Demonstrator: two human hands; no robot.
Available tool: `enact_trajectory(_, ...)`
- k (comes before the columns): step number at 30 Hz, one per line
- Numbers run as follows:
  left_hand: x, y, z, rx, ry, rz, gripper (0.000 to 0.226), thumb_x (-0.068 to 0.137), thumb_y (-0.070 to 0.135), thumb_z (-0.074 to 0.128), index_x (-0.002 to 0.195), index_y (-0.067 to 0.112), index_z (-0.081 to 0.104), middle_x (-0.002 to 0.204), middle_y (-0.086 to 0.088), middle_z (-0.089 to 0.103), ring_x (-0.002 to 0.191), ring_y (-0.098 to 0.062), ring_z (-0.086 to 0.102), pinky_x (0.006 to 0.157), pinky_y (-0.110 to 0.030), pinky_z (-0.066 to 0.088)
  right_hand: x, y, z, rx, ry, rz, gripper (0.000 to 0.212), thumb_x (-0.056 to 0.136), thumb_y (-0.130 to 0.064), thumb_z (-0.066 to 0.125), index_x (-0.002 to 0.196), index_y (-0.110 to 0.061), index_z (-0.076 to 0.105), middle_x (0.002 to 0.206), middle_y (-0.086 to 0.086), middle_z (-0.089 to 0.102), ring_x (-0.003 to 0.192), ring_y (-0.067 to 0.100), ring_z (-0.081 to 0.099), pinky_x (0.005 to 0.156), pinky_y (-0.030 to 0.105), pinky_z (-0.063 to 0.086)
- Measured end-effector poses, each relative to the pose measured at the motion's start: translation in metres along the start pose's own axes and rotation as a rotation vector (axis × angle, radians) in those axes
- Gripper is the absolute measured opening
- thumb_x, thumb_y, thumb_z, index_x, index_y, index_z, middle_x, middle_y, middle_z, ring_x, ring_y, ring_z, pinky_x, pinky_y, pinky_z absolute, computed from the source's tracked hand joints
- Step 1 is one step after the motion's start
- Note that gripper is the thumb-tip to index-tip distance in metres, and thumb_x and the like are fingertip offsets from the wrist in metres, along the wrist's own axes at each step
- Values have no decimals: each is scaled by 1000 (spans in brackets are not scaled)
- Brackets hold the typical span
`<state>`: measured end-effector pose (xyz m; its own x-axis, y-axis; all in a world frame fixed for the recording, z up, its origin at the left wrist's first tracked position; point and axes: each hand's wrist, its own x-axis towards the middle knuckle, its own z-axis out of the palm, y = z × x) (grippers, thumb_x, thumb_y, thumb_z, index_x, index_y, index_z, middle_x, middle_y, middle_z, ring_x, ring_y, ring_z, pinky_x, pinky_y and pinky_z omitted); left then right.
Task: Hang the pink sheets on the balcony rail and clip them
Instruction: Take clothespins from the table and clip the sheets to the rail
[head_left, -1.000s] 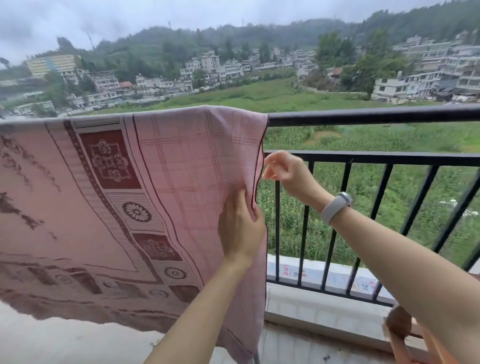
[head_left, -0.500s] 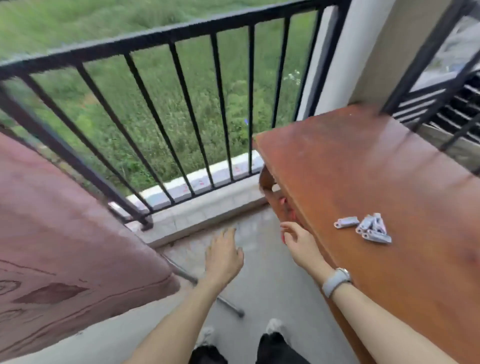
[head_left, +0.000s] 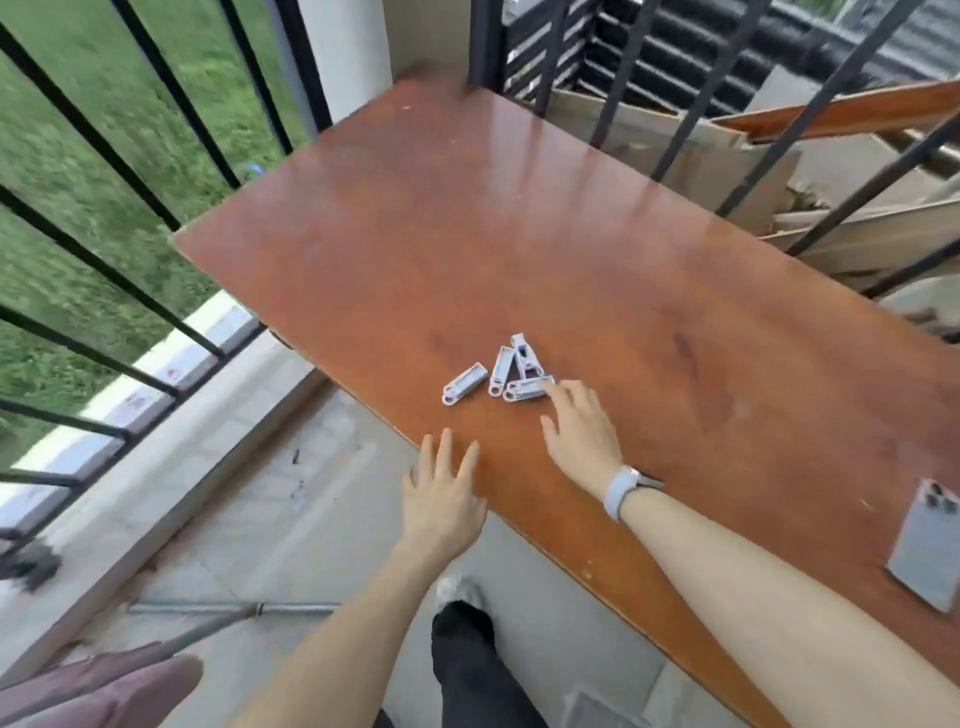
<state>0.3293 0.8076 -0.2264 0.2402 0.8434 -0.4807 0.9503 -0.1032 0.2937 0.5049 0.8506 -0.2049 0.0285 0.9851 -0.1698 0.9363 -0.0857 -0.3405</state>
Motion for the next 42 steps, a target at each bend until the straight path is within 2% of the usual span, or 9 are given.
enact_trajectory(5,-1,-20,7,113,-63,41,67,93,36,40,144,31,-4,153,-3,-18,140,-26,-16,113,-48,9,44,-11,17,-266,44,-202,21,78,-17,64,99,-14,62,99,3,61,94,24,54,73,35,37)
enact_trajectory(10,-3,-32,-5,-39,-24,55,53,94,28,38,143,24,17,155,-3,0,142,-22,-2,112,-41,19,33,-13,19,-389,41,-247,24,62,-23,80,73,-17,60,72,-2,59,70,20,57,59,31,38)
enact_trajectory(14,-19,-50,-21,-415,87,-63,44,93,25,42,136,17,34,143,-4,32,132,-18,30,103,-29,30,15,-56,5,44,17,-120,19,77,-26,69,86,-13,59,86,-1,60,84,19,53,70,33,38)
enact_trajectory(19,-74,-101,-62,-607,364,-167,36,92,20,47,128,17,45,128,3,45,122,-12,41,83,-8,23,-6,-178,-14,805,-149,3,18,80,-17,68,86,-13,51,75,-10,55,71,8,52,64,12,40)
enact_trajectory(23,-125,-172,-101,-578,606,-286,35,88,14,52,123,11,49,123,-5,49,121,-20,44,91,-13,25,-25,-288,-11,946,-327,-187,29,82,-17,65,107,-13,51,80,-6,55,70,-3,53,64,3,40)
enact_trajectory(26,-180,-222,-130,-504,796,-426,36,88,16,52,124,12,49,123,-6,51,117,-21,46,94,-27,35,-42,-369,-3,968,-405,-338,21,84,-14,62,101,-2,58,74,3,57,62,-9,52,63,2,38)
enact_trajectory(32,-288,-264,-157,-305,1221,-695,37,84,30,41,113,14,57,106,-2,60,95,-20,60,79,-34,50,-78,-500,10,1042,-716,-550,10,86,-13,59,93,-11,53,76,2,55,66,17,59,66,29,50)
enact_trajectory(36,-325,-257,-178,-134,1471,-874,24,84,23,47,104,17,59,91,6,62,74,-5,56,57,-24,50,-97,-561,-1,956,-867,-898,16,87,-6,53,99,-16,52,85,5,53,58,8,53,51,14,42)
enact_trajectory(42,-347,-249,-226,-13,1933,-1157,20,82,23,53,95,9,56,88,-4,55,73,-7,47,66,-12,37,-113,-630,-35,841,-1003,-1458,32,83,-12,64,114,-18,57,89,-1,50,57,-9,47,60,5,36)
